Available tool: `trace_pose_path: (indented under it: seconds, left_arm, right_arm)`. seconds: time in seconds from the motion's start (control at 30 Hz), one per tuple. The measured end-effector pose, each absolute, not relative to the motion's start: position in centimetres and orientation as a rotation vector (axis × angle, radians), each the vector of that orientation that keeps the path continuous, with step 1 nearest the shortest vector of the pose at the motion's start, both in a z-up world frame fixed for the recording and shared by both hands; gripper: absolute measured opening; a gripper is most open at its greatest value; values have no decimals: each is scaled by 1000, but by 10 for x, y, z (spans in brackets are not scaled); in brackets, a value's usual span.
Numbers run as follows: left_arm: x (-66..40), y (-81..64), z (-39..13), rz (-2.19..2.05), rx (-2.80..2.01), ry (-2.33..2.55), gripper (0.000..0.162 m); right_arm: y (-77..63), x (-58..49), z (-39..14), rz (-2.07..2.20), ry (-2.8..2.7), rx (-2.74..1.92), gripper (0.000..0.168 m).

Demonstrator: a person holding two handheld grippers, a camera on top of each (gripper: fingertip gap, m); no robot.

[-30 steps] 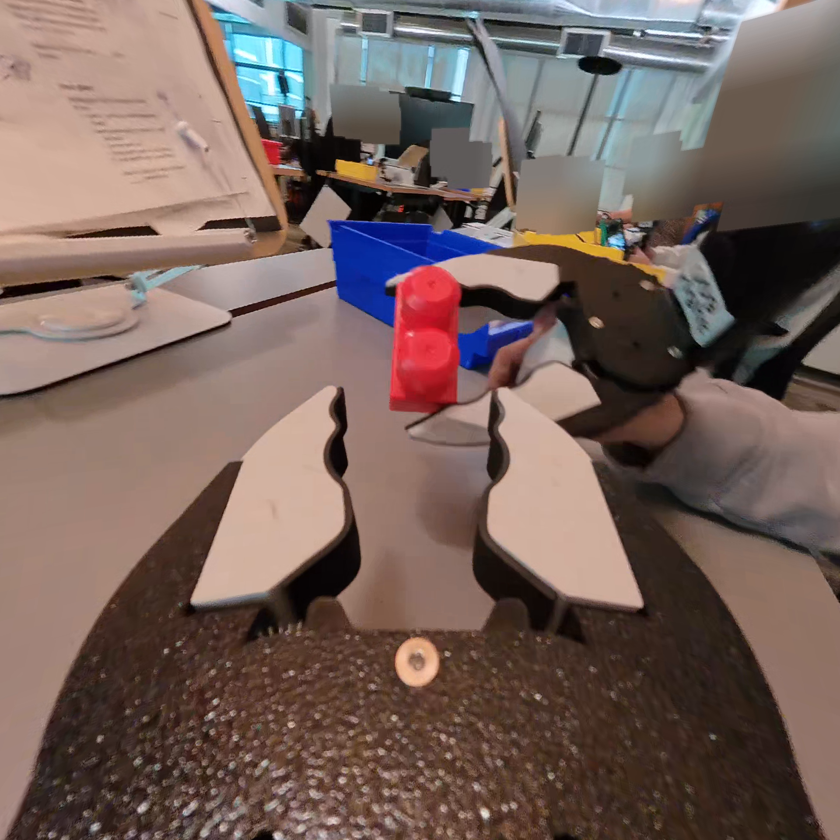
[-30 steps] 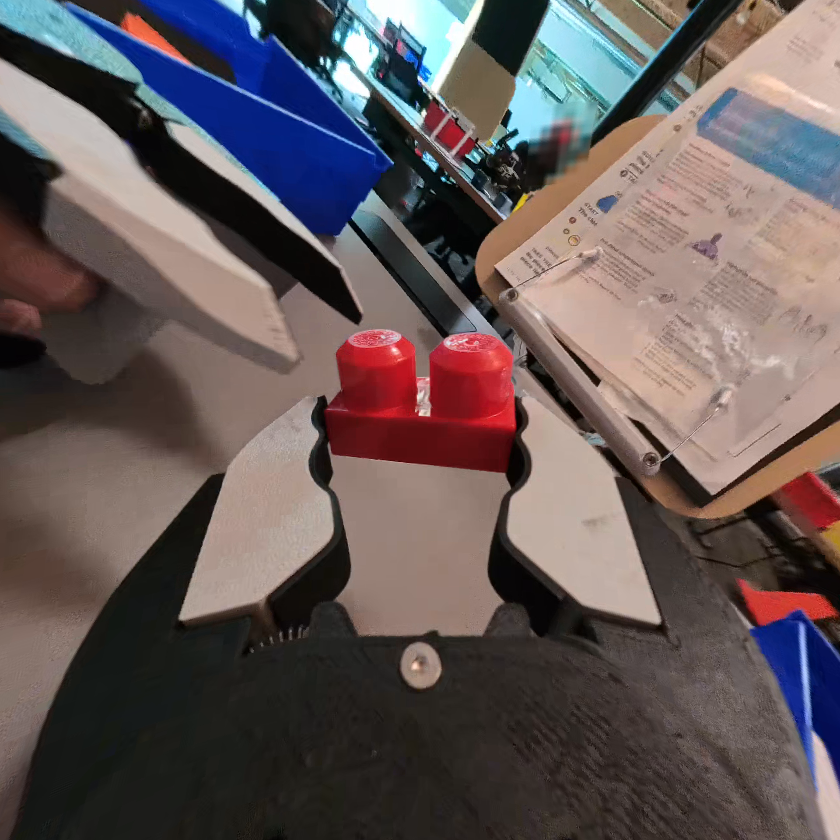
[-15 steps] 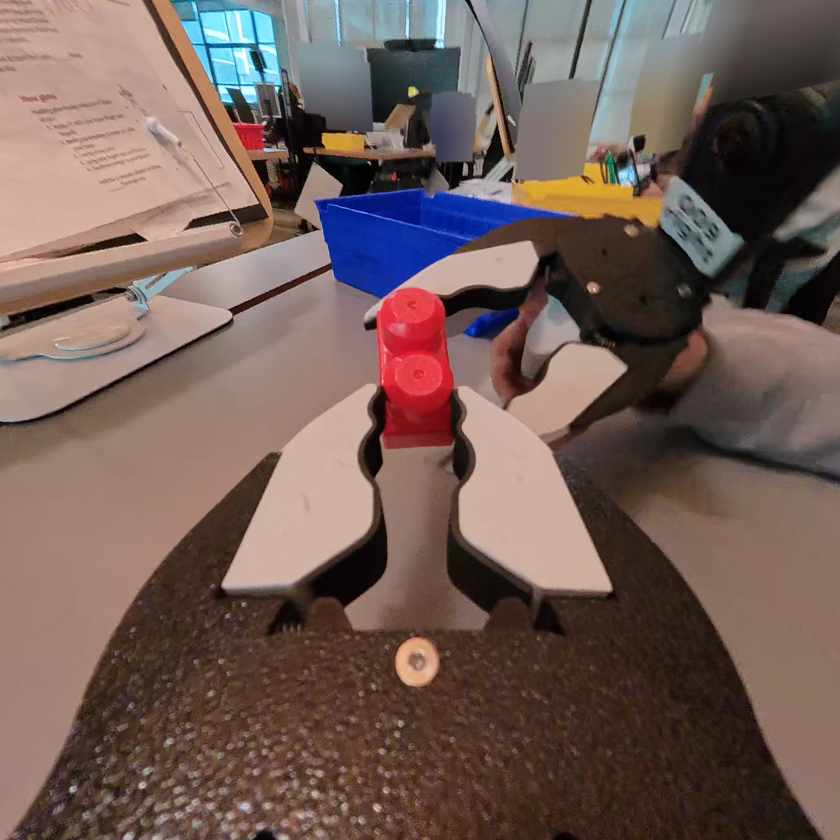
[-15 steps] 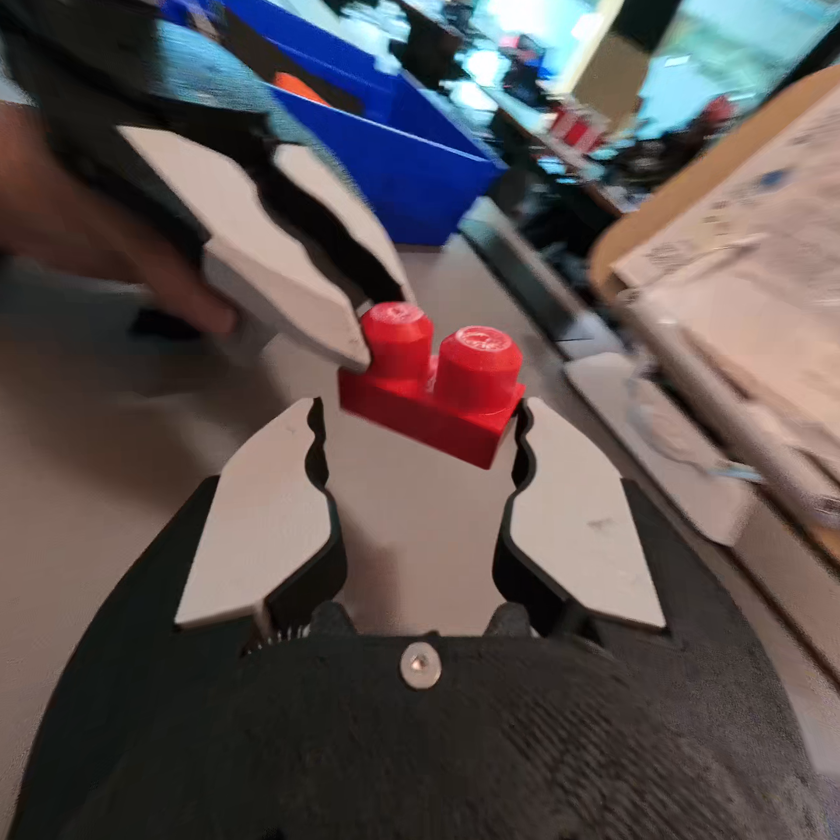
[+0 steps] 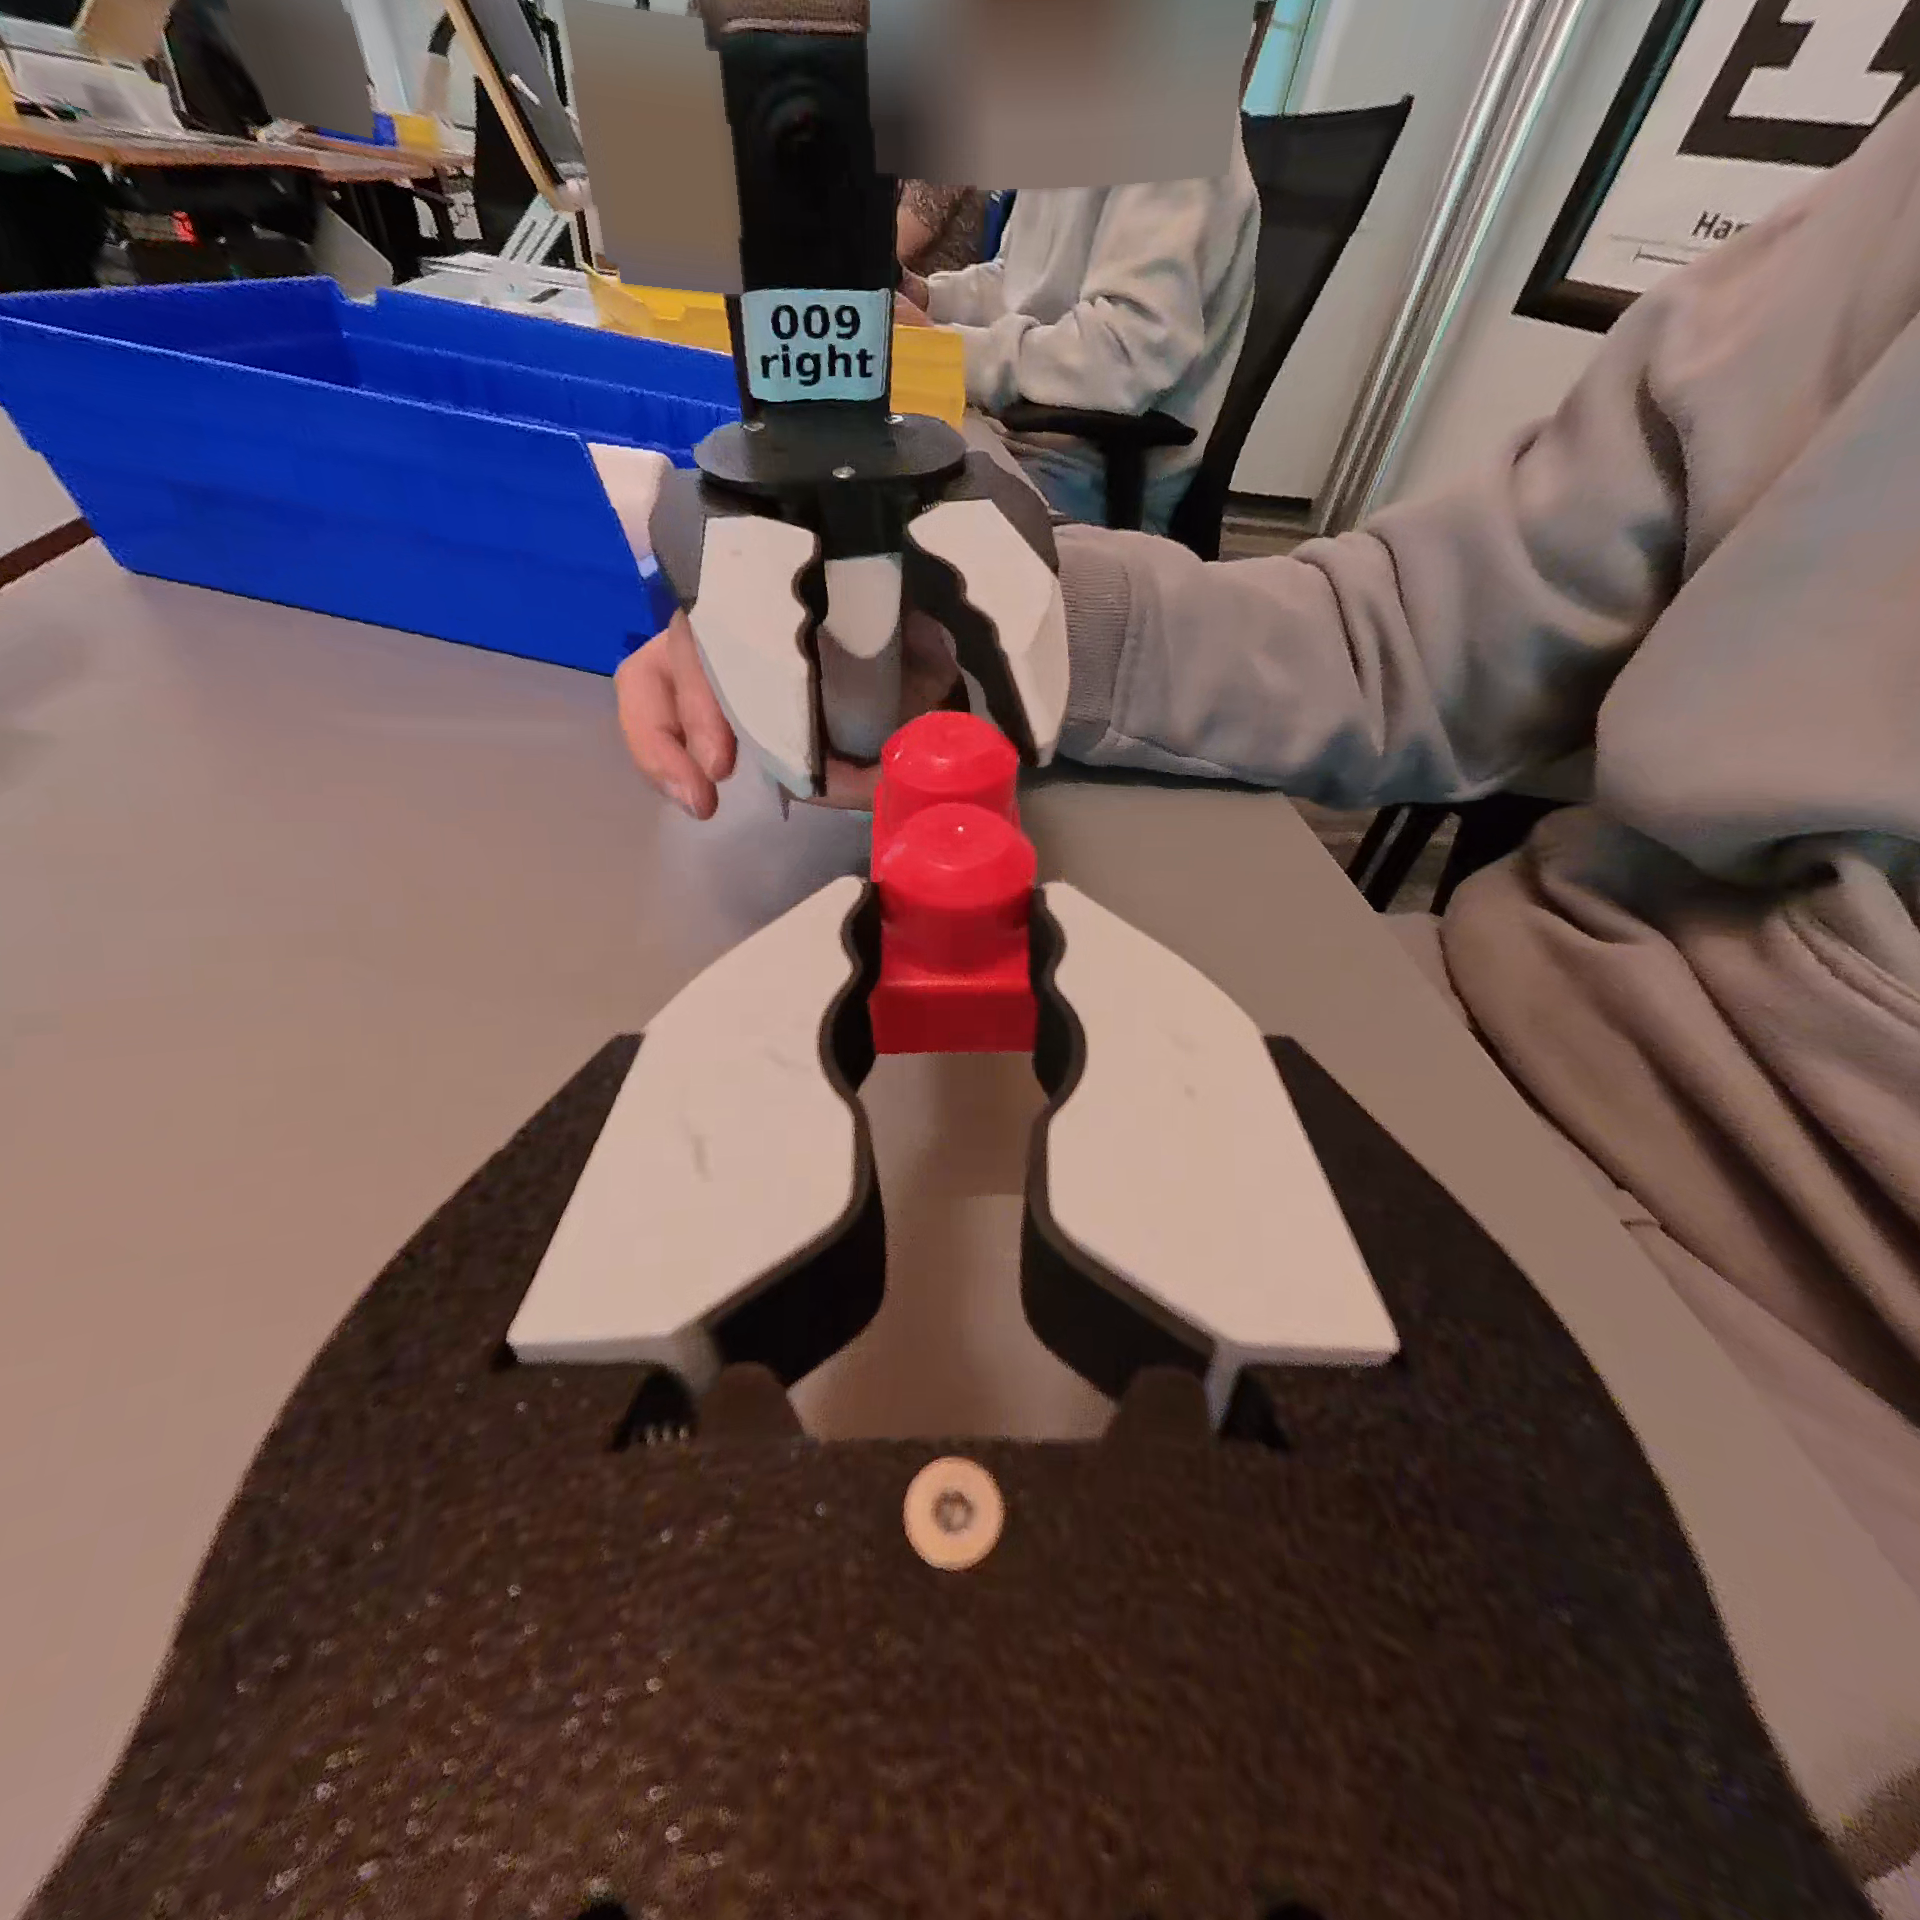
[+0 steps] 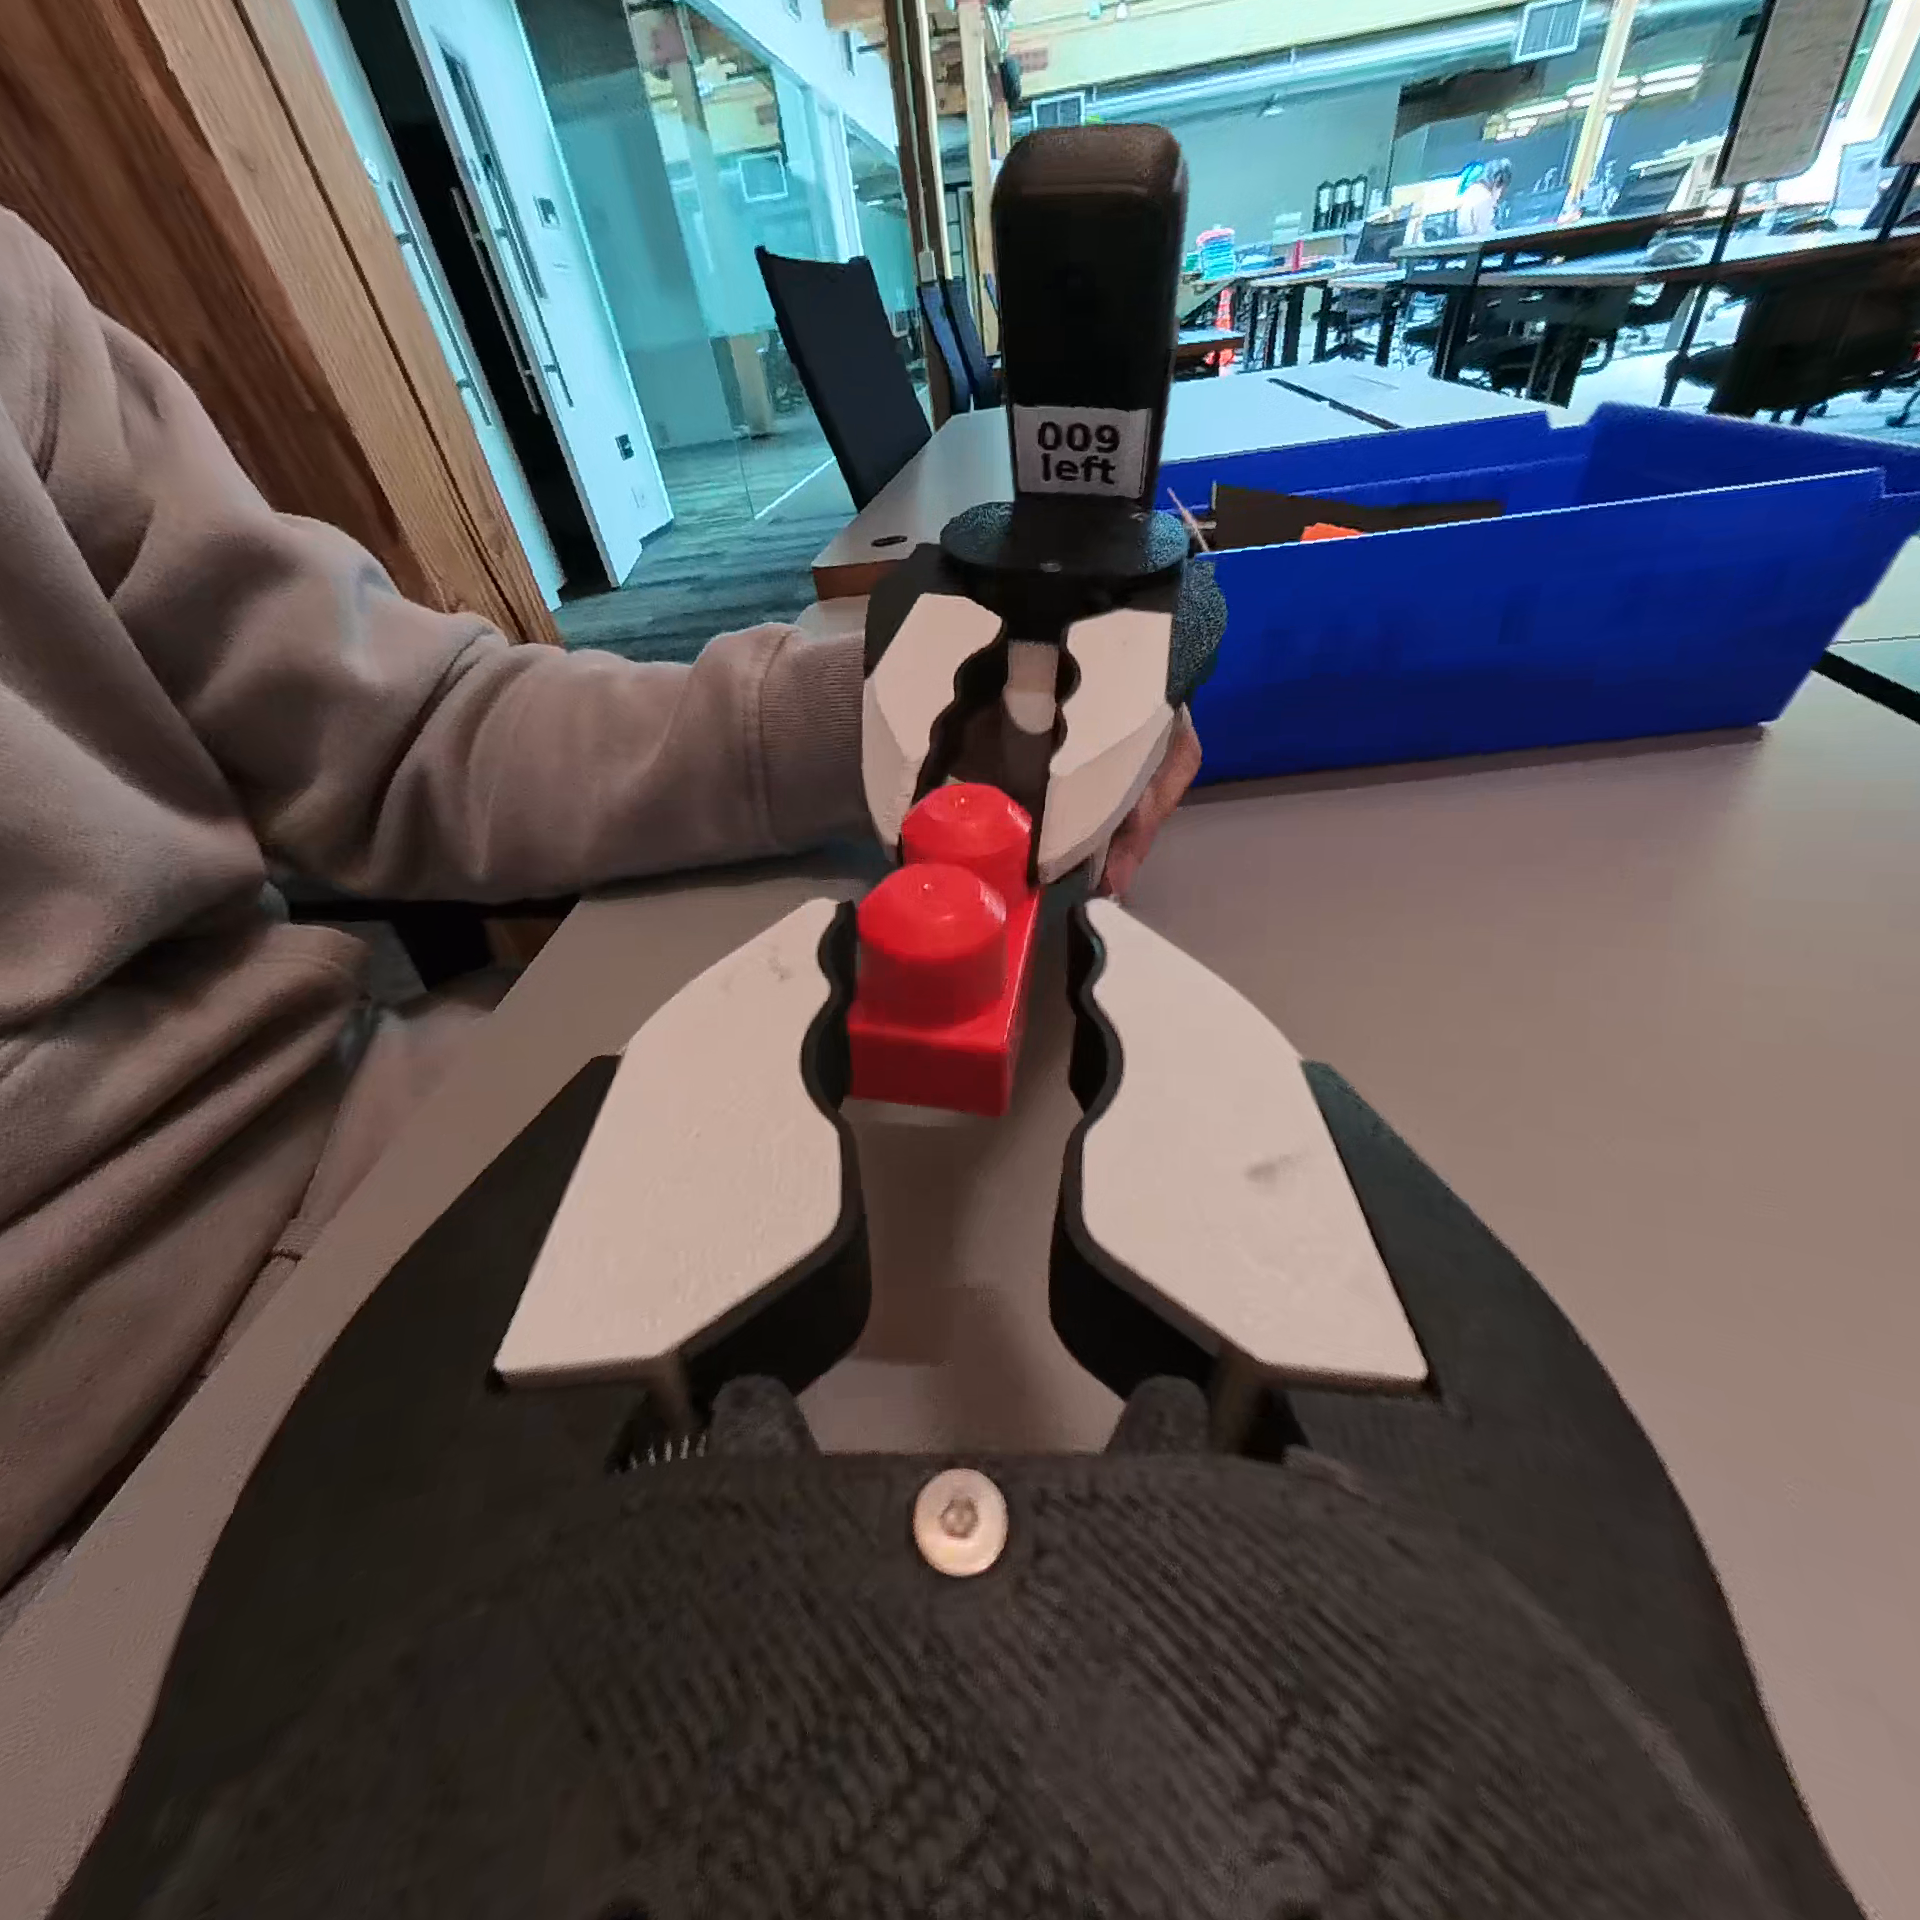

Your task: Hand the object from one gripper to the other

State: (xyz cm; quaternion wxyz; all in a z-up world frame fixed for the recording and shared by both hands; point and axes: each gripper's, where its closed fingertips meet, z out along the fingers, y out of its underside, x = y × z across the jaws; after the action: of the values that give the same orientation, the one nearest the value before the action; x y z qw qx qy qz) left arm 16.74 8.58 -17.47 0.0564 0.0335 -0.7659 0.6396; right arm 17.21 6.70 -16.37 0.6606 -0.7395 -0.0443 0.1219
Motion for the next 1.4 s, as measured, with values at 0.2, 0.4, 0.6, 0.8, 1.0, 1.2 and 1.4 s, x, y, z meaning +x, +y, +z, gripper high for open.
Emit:
trace_pose_path:
  seconds: [0.2,0.4,0.6,0.8,1.0,1.2,1.4]
  left_arm:
    - [174,86,-173,1986,123,-2346,26]
    - [239,105,-142,2506,667,-2411,59]
    - [262,90,-174,2264,903,-2953,80]
    - [260,74,-183,2236,944,-2942,81]
    - [260,78,-181,2212,919,-2922,74]
    - [220,67,-163,2260,449,-2500,74]
    - [180,56,-165,2162,66,-2419,74]
  right_arm:
    - [70,172,-165,236,-129,-1665,28]
    - [65,252,-152,-114,373,-1483,28]
    - [61,262,-149,-170,522,-1384,28]
    - [75,250,-154,-126,495,-1404,28]
    - [74,242,-149,-84,364,-1442,38]
    - [64,217,-141,61,119,-1514,82]
    - [68,184,-137,160,-48,-1519,85]
